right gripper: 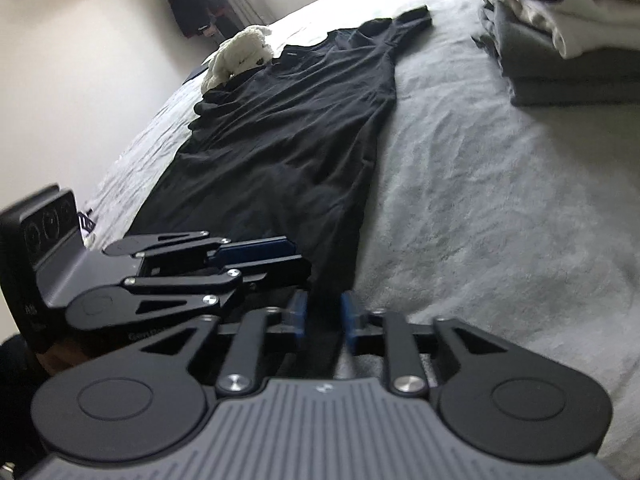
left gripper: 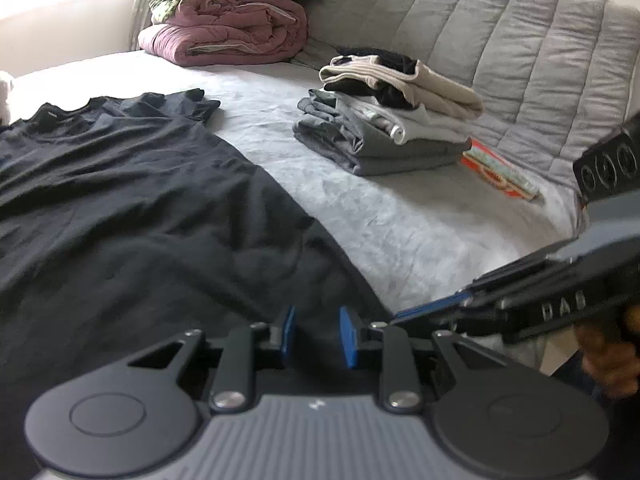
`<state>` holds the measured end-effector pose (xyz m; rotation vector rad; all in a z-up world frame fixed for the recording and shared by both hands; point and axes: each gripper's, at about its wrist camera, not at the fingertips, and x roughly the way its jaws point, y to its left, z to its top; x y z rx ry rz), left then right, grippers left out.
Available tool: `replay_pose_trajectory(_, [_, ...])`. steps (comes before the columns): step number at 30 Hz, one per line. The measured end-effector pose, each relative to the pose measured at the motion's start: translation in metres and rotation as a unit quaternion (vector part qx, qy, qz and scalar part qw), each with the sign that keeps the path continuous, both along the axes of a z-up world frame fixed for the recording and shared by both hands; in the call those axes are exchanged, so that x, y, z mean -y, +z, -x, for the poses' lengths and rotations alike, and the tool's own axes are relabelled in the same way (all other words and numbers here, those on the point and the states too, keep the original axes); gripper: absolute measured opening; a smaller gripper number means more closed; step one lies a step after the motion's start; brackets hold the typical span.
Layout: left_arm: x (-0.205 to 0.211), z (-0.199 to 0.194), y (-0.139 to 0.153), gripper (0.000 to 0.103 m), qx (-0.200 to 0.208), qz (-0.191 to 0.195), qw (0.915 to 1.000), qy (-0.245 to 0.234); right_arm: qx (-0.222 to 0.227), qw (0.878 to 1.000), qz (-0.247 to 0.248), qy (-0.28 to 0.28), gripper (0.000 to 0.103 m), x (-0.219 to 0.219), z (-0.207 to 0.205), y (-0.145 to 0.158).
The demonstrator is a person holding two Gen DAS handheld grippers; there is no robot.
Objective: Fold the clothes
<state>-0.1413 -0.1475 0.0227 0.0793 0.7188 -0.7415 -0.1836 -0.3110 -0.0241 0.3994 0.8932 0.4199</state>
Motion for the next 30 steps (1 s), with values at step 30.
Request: replay_pose_trajectory(30, [-0.029, 0.02, -0.004, 0.025, 0.033, -0.046, 0.9984, 0.005, -0.023, 0.997, -0.059, -0.05, 0.007, 0.035, 0.008, -0.005])
